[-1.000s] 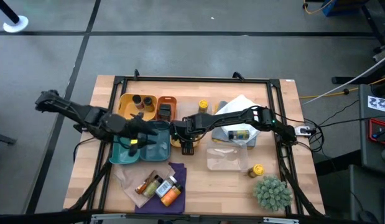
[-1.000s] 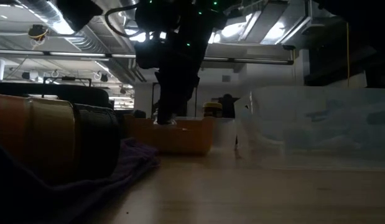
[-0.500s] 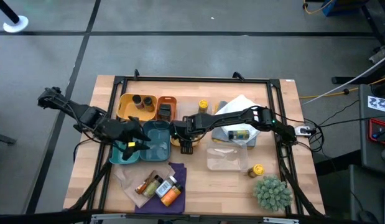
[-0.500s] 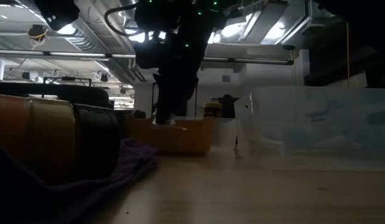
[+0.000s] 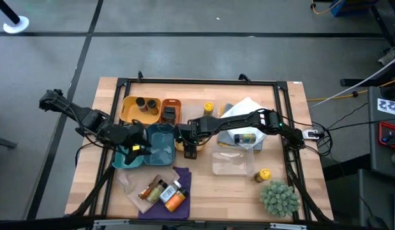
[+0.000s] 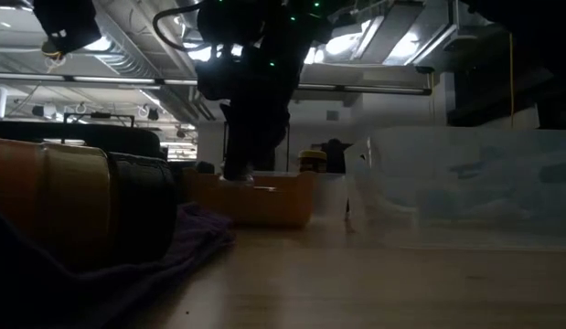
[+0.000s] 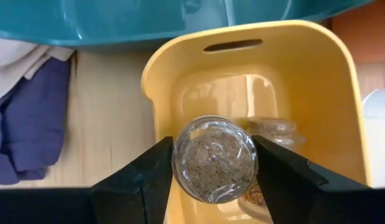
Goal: Sort spices by type
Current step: Put the brown spice bottle into the bottom yellow bin, then put the orange spice bag into the blue bin
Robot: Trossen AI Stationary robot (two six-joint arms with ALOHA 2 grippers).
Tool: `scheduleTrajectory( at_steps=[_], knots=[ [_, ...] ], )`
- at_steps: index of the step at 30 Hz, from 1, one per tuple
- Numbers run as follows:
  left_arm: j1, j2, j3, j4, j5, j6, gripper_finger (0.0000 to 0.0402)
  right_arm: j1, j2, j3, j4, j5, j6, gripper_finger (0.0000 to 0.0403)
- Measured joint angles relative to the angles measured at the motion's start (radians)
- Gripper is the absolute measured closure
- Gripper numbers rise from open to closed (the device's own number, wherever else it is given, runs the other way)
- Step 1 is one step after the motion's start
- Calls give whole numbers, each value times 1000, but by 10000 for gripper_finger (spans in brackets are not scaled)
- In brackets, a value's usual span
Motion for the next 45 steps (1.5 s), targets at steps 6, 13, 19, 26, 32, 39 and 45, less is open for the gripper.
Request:
scheduleTrajectory(
  at_steps=[6,13,19,26,32,39,45],
  knots=[
    [0,0,0,-24,0,67,233,0,0,0,43,0,-3,196],
    [0,0,0,-25,0,104,233,0,0,0,62,0,-4,196],
    [0,0,0,-24,0,101,233,0,0,0,76,0,-4,196],
    [0,0,0,-24,0,98,233,0,0,0,79,0,-3,196],
    [0,0,0,-24,0,98,233,-2,0,0,84,-1,1,171],
    [0,0,0,-23,0,98,233,-1,0,0,53,-1,-5,88],
    [0,0,0,-23,0,98,233,0,-8,0,16,-1,22,62]
  ],
)
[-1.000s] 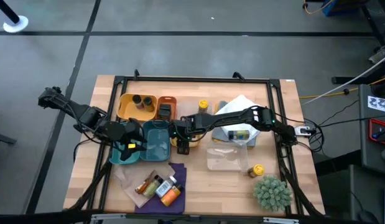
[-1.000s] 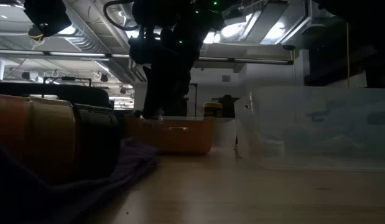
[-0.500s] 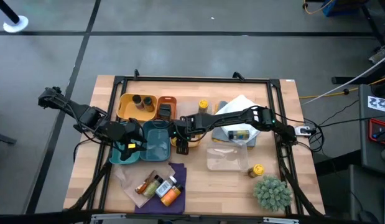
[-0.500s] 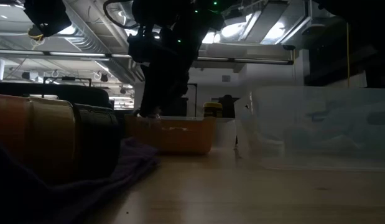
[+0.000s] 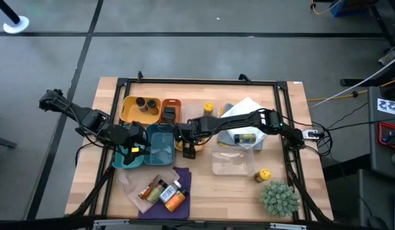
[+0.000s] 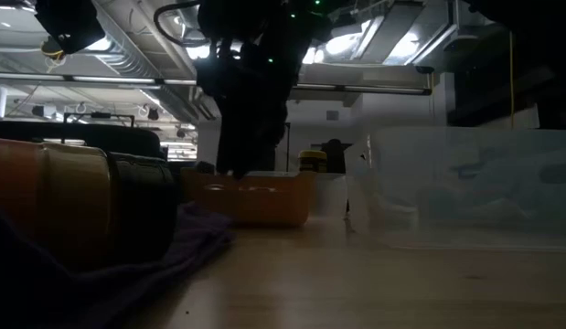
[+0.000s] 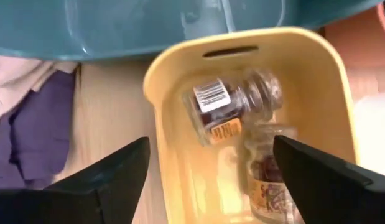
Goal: Sort spices by type
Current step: Put the orange spice bag into the blue bin
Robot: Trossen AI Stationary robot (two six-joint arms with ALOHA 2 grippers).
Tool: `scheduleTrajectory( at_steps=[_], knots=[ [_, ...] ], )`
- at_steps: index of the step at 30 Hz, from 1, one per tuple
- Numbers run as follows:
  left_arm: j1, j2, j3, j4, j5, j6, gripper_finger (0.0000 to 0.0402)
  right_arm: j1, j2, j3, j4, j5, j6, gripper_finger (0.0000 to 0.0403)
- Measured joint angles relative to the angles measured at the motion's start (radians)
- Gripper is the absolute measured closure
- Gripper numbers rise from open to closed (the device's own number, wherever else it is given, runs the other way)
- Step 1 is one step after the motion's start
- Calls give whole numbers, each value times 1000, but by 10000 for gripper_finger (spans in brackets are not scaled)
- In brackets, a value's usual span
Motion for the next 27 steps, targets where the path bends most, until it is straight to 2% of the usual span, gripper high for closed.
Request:
scheduleTrajectory(
  at_steps=[8,27],
  knots=[
    [0,0,0,0,0,0,233,1,-31,1,-41,-8,-3,61],
    [0,0,0,9,1,26,233,51,-284,1,-180,2,-4,61]
  ],
)
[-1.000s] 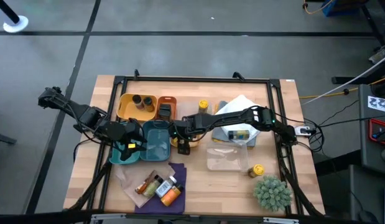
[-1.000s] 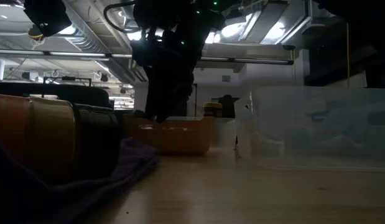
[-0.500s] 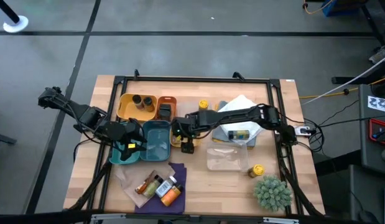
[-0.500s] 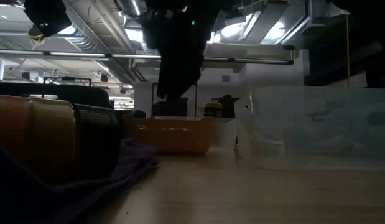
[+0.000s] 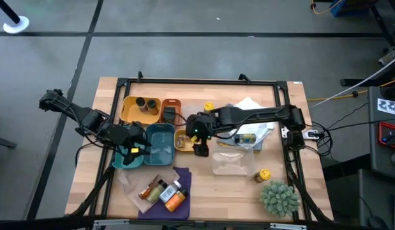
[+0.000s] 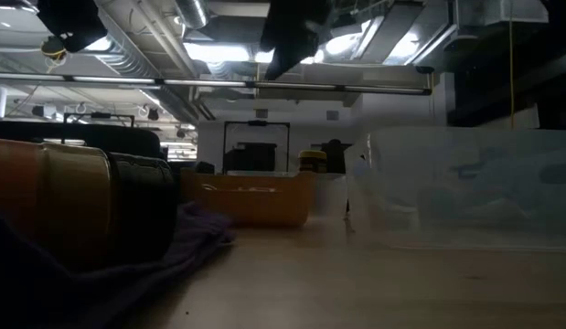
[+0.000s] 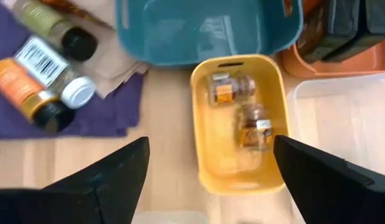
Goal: Sort spices by type
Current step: Put the orange spice bag into the blue bin
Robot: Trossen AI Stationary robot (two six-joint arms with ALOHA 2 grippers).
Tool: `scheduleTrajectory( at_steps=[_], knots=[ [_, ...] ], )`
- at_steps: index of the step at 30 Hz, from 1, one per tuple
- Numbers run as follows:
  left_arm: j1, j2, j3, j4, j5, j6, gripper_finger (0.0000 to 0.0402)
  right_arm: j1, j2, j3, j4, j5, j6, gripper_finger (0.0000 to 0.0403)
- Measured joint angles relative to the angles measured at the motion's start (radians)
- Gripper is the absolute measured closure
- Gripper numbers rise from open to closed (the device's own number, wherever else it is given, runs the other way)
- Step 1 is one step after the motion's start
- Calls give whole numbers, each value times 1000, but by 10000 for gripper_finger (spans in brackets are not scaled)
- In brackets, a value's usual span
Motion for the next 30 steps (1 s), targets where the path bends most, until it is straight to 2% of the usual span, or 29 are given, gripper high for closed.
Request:
scheduleTrajectory(
  at_steps=[8,13,16,22,30],
  knots=[
    [0,0,0,-11,17,-240,233,50,-45,0,-133,3,-32,61],
    [-14,38,0,-11,140,-380,233,84,-53,0,-223,70,-50,61],
    [-56,105,0,13,207,-470,233,104,-60,0,-275,104,-51,61],
    [-136,275,0,45,337,-617,233,120,-66,0,-273,122,-50,61],
    [-155,436,-1,142,376,-722,233,121,-70,0,-214,129,-49,61]
  ],
)
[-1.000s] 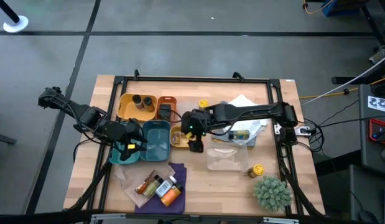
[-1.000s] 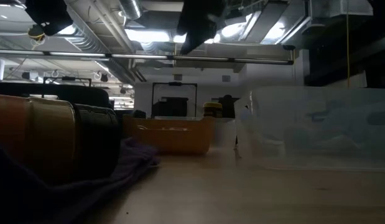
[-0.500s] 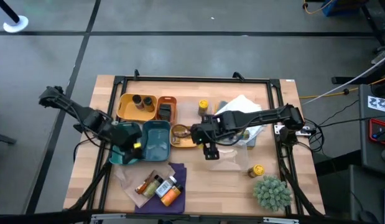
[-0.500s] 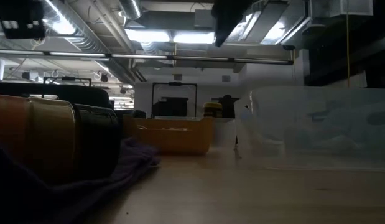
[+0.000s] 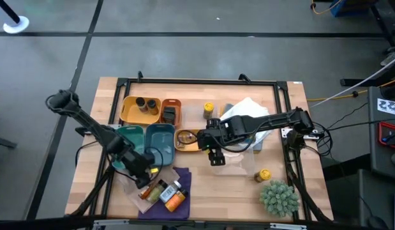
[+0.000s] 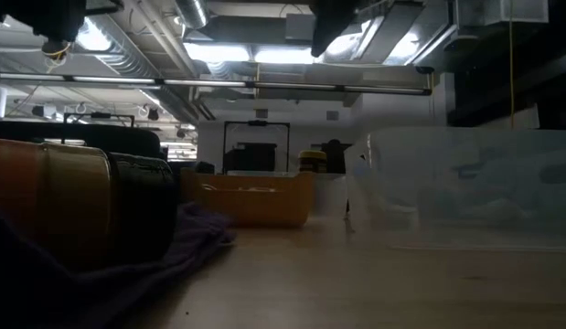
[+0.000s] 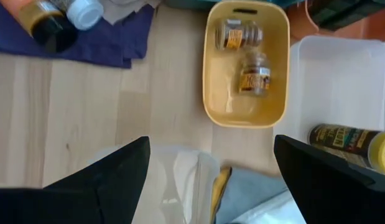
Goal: Sort spices by type
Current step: Put the orange spice bag into the blue bin
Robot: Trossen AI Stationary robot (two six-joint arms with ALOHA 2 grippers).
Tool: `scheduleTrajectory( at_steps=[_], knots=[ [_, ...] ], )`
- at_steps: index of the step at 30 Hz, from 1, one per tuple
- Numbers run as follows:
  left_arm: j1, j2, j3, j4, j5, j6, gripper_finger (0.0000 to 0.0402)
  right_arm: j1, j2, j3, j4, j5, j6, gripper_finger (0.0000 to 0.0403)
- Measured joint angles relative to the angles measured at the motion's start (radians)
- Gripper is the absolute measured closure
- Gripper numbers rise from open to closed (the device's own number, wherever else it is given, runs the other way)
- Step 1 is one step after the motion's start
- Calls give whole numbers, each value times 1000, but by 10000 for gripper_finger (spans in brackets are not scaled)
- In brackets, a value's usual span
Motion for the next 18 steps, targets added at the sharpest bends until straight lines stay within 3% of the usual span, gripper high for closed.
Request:
scheduleTrajectory(
  at_steps=[18],
  knots=[
    [1,146,0,67,-1,-20,233,0,1,0,22,-8,0,61]
  ],
)
